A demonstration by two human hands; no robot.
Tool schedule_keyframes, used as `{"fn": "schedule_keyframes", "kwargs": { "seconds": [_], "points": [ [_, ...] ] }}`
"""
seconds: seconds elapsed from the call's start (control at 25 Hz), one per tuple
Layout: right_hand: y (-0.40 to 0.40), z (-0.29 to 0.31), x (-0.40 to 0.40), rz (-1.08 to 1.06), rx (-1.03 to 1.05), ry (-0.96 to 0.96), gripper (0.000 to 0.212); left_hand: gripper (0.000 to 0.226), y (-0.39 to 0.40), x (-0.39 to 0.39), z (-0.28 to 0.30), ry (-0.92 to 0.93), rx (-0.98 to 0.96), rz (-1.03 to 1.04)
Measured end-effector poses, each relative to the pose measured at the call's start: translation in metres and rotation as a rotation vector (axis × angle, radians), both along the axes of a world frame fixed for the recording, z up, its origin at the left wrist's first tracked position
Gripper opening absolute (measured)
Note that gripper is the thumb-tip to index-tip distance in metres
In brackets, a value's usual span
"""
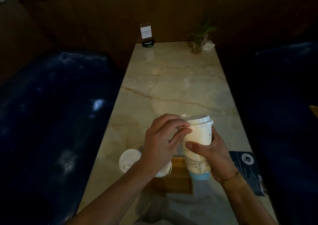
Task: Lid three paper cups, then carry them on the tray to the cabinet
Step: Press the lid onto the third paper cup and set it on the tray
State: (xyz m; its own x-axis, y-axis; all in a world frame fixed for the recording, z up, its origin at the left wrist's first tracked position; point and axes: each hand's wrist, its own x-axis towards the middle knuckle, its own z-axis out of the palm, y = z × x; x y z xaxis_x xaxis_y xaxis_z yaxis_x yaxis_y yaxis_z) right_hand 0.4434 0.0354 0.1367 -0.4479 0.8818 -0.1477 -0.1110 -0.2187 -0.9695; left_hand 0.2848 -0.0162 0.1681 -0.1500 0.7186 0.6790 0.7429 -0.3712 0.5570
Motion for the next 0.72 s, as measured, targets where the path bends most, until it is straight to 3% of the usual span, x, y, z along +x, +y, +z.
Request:
{"fn": "schedule_keyframes", "kwargs": {
  "seconds": [0.2,0.32,0.48,0.72],
  "points": [
    [0.004,0.004,-0.01,0.054,-0.018,-0.03,0.088,0.015,-0.002,-0.01,-0.006,0.004,-0.001,0.044],
    [0.011,0.008,-0.02,0.043,0.077,-0.143,0.084,0.015,0.003,-0.014,-0.007,0.046,0.002,0.064],
    [0.008,0.01,-0.034,-0.129,0.206,-0.293,0.082,0.015,0.009,-0.008,-0.007,0.136,0.012,0.099],
    [0.003,0.011,-0.026,-0.171,0.246,-0.275,0.086,0.018,0.006,-0.01,-0.002,0.228,0.123,0.11]
  ]
}}
